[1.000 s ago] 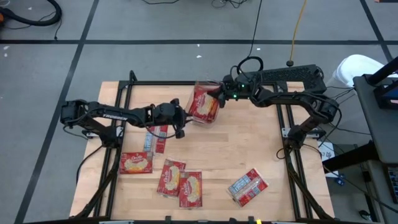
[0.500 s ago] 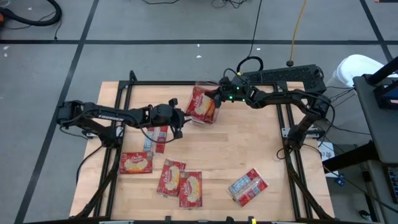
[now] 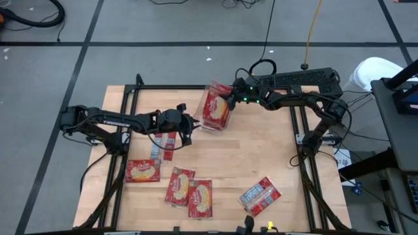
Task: Sort popcorn bags into baskets
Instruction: Adjust the red popcorn packs in the transparent bin
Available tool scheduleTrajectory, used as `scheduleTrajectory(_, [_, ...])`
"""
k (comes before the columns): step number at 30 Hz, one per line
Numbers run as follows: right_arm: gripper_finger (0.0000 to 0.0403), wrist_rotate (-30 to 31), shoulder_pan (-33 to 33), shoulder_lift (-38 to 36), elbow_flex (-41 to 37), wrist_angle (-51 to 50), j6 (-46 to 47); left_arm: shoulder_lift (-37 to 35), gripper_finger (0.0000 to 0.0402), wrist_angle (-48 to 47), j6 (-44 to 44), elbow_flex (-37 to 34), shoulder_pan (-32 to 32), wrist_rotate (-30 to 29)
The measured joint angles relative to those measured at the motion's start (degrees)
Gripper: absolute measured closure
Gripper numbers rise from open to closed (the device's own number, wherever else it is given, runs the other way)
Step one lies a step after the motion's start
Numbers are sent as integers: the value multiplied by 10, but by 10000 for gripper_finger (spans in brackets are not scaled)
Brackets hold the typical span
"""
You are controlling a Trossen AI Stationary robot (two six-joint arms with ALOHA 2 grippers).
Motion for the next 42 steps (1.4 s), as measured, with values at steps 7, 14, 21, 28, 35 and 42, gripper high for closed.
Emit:
scheduleTrajectory(7, [222,-5,-10,0,0,-16,-37,0,312,0,-7,0,0,0])
scheduleTrajectory(14, [221,45,-19,-29,1,-123,-56,0,312,0,-21,0,0,1])
scheduleTrajectory(21, [181,84,-29,-89,3,-139,-114,0,312,1,-24,0,0,2])
scheduleTrajectory(28, [221,119,-25,-112,3,-125,-140,0,312,16,-27,0,1,2])
scheduleTrajectory(35, [379,243,8,-63,71,-224,-155,30,311,85,-9,1,24,2])
scheduleTrajectory(42, [380,253,12,15,160,-329,-173,73,311,59,-54,0,55,2])
